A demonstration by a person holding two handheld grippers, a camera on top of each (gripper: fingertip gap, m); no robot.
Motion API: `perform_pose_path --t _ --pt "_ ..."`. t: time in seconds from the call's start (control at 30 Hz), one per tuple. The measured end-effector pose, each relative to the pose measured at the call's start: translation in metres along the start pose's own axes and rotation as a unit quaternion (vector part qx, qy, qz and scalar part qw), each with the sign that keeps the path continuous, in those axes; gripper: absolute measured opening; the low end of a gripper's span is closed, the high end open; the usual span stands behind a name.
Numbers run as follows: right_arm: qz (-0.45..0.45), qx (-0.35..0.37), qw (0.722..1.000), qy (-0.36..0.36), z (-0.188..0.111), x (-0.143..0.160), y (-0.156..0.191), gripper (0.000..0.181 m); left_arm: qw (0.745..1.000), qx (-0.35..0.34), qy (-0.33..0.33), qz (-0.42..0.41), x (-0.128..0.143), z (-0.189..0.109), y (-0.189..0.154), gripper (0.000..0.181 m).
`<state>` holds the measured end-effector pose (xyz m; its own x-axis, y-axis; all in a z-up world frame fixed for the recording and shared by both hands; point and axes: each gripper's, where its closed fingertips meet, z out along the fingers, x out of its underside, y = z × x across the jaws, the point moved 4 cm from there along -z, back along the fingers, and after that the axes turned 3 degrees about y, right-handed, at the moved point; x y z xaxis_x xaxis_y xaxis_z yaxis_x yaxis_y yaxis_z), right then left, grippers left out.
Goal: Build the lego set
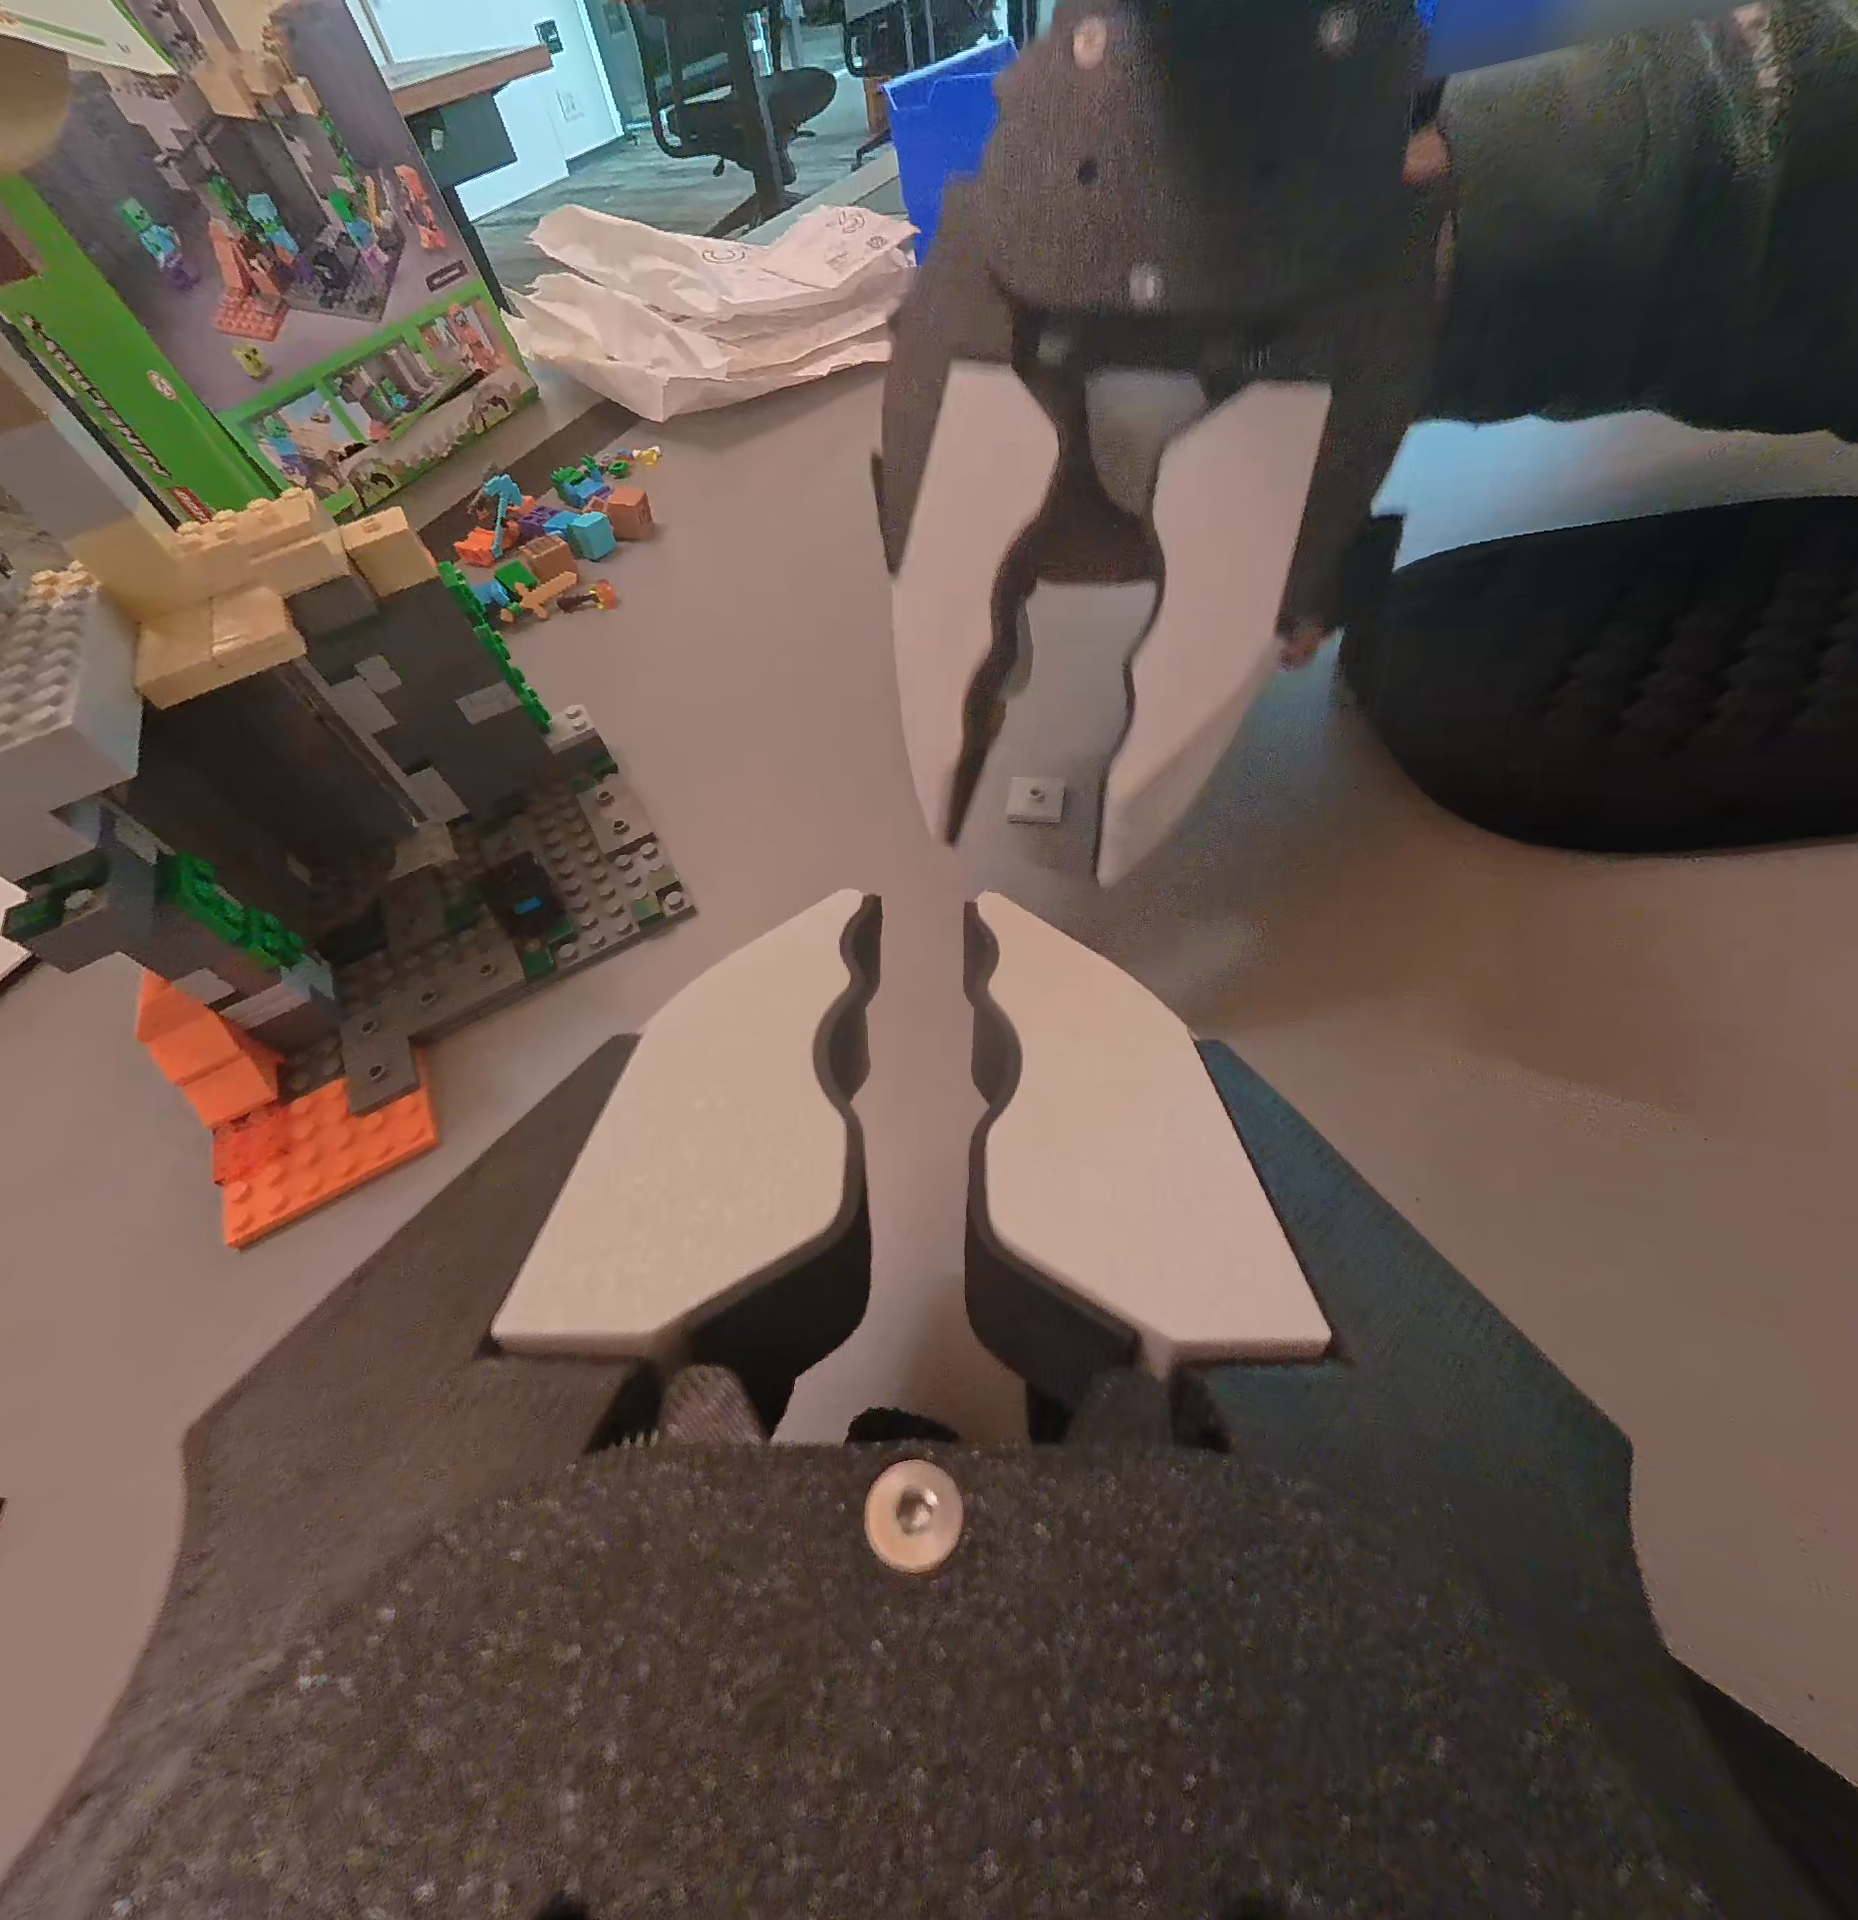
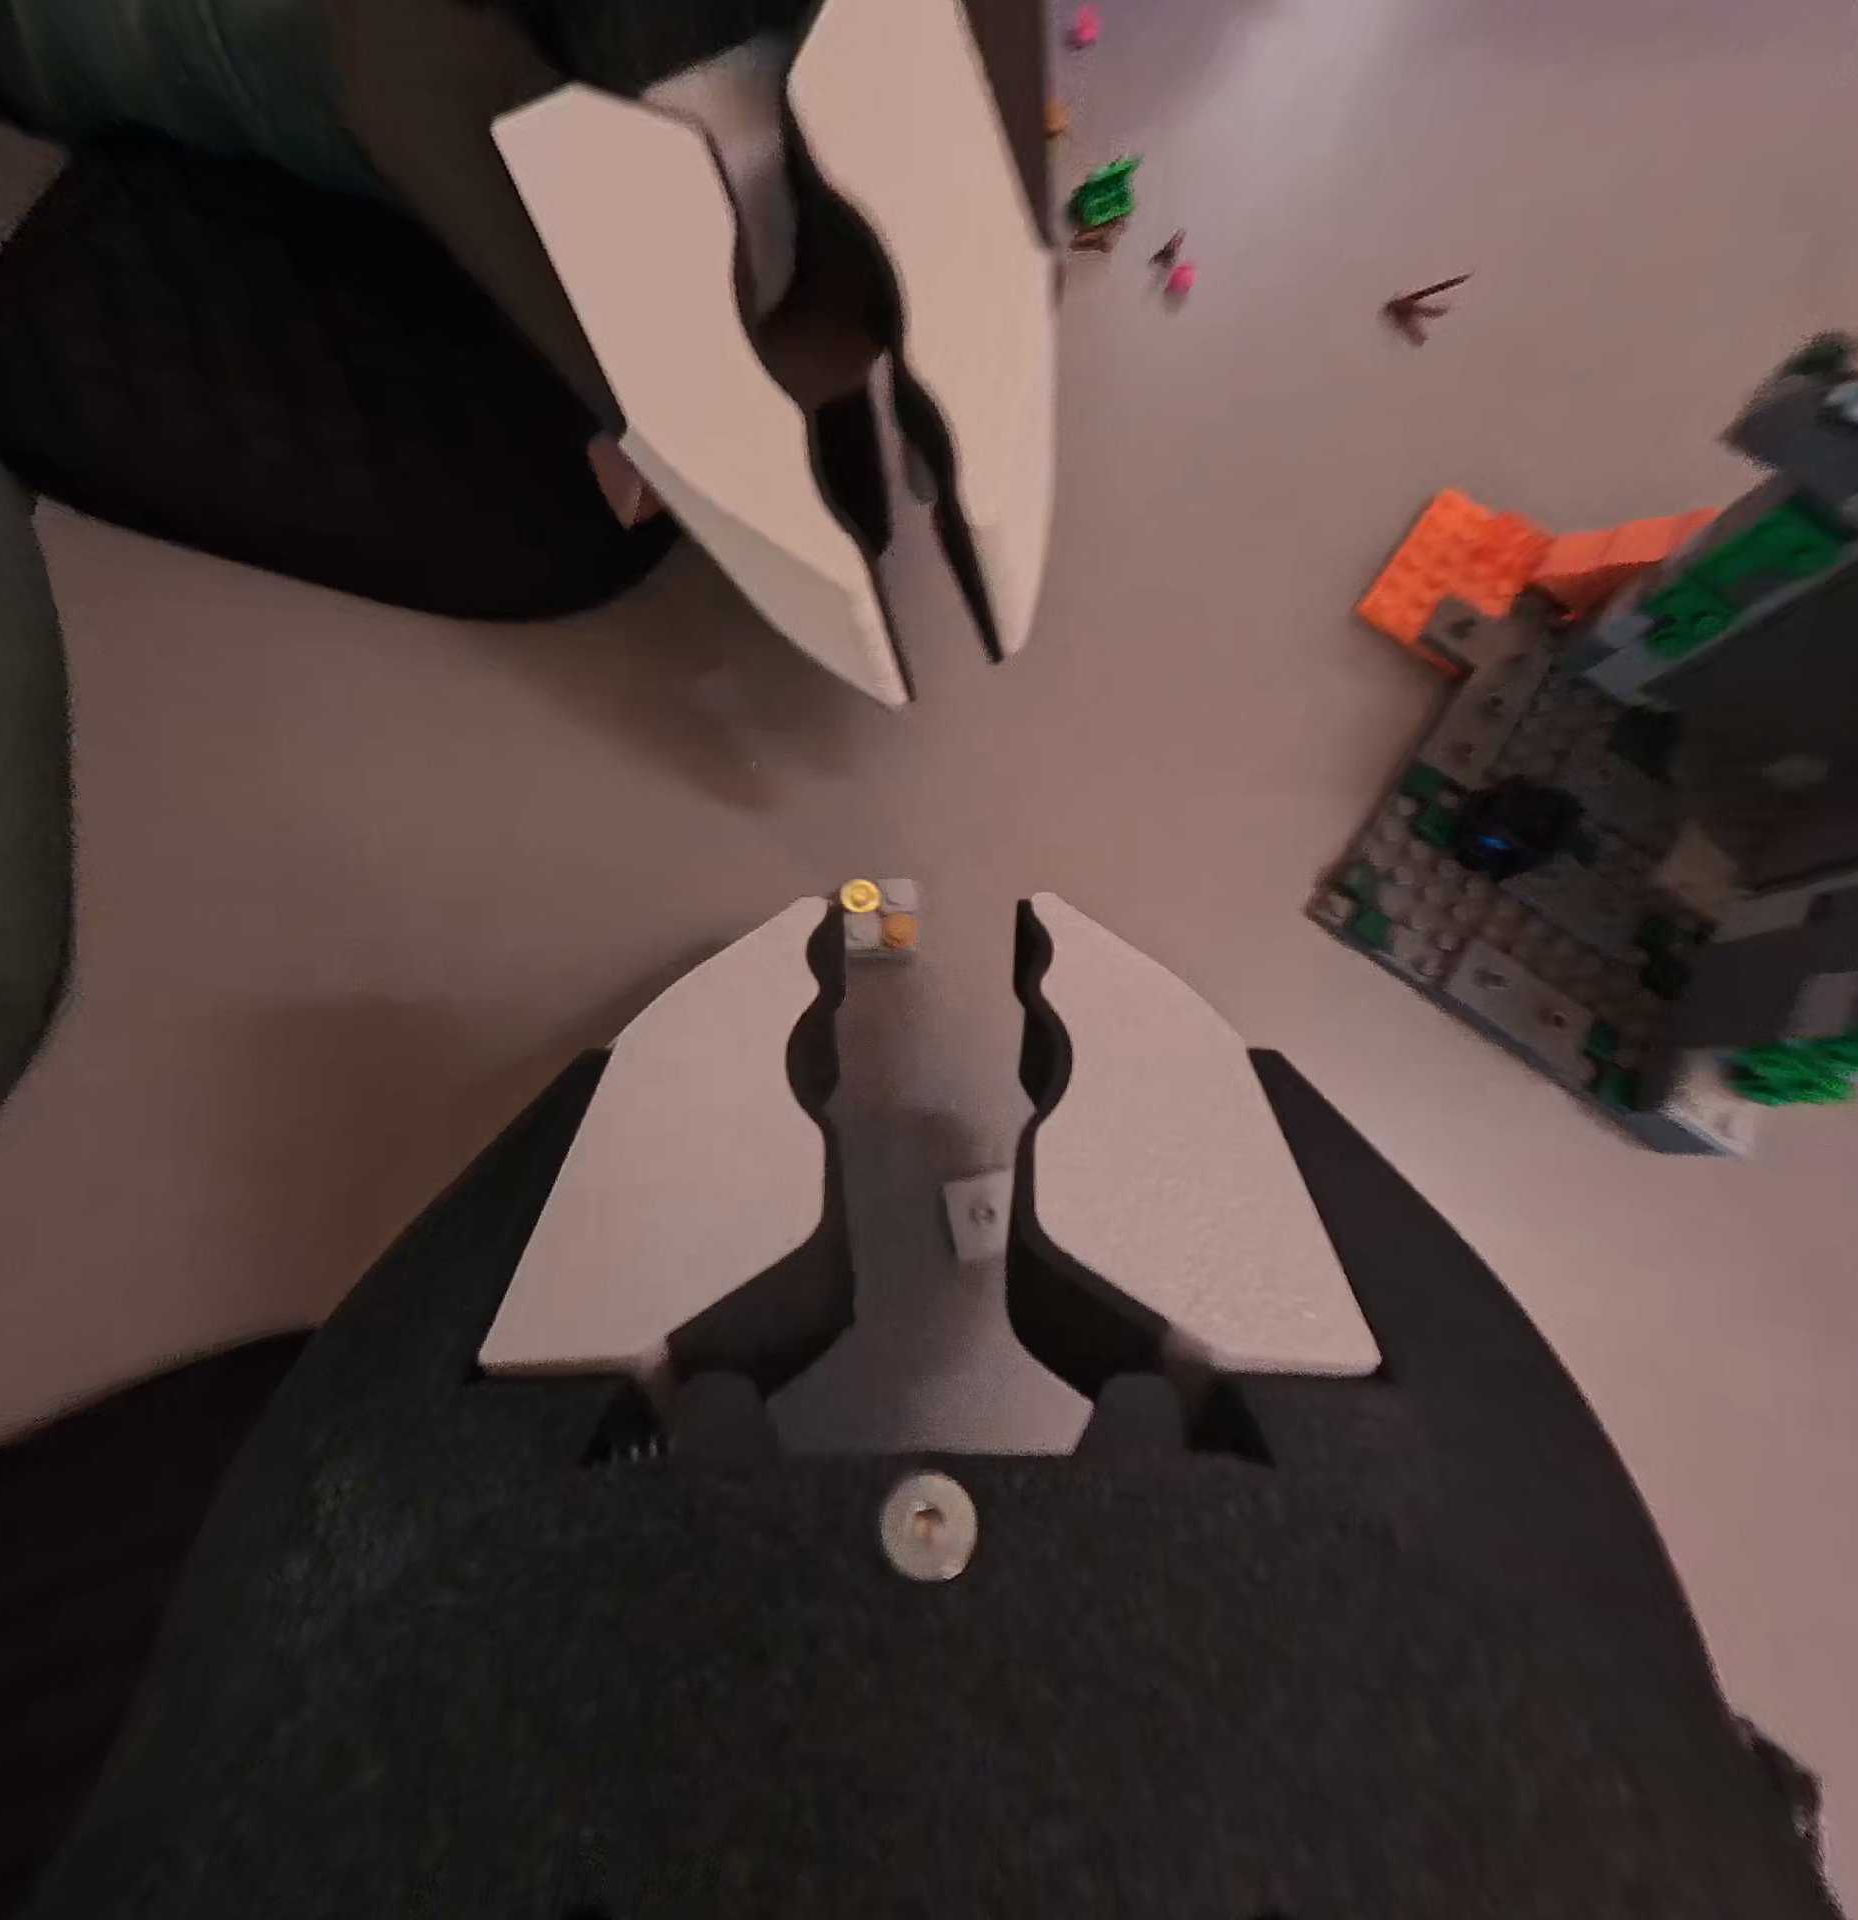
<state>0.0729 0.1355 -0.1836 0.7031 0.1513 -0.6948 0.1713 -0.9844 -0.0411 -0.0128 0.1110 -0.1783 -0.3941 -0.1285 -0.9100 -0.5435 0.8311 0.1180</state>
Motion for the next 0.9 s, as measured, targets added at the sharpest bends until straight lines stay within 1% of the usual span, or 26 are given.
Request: perform_pose_path --t 0.07,0.17,0.23,0.3,0.4,0.53,0.7,0.73,0.8,0.9 --pt "-0.001 0.018 1.000 0.010 -0.016 0.002 -0.009 0.031 1.000 0.000 0.000 0.000 0.000 0.000 0.000 0.014" --pt "-0.007 0.025 0.998 0.063 -0.030 0.019 -0.016 0.030 1.000 0.000 0.001 0.002 0.000 0.000 0.000 0.014" --pt "-0.009 0.025 0.995 0.098 -0.029 0.031 -0.016 0.030 1.000 -0.001 0.002 0.004 0.000 0.000 -0.001 0.014" --pt "-0.013 0.012 0.992 0.122 -0.023 0.039 -0.012 0.029 1.000 -0.002 0.002 0.005 0.000 0.000 -0.001 0.014" --pt "-0.030 0.010 0.987 0.158 -0.015 0.051 -0.012 0.029 1.000 -0.006 -0.001 0.004 0.000 0.000 0.001 0.013" --pt "-0.019 -0.010 0.986 0.164 -0.009 0.056 -0.017 0.028 0.999 -0.034 0.000 -0.008 0.001 -0.002 0.008 0.010" --pt "-0.018 -0.033 0.985 0.168 -0.006 0.056 -0.016 0.016 0.998 -0.046 -0.011 -0.030 0.000 -0.006 0.015 0.009" --pt "-0.016 -0.033 0.985 0.167 -0.006 0.056 -0.016 0.016 0.998 -0.047 -0.010 -0.026 0.000 -0.006 0.015 0.009" --pt "-0.012 -0.030 0.986 0.166 -0.006 0.056 -0.015 0.015 0.998 -0.057 -0.008 0.011 -0.003 -0.007 0.009 0.007" --pt "0.001 -0.028 0.988 0.153 -0.006 0.054 -0.011 0.015 0.995 -0.050 -0.015 0.087 -0.012 -0.009 -0.015 0.003"
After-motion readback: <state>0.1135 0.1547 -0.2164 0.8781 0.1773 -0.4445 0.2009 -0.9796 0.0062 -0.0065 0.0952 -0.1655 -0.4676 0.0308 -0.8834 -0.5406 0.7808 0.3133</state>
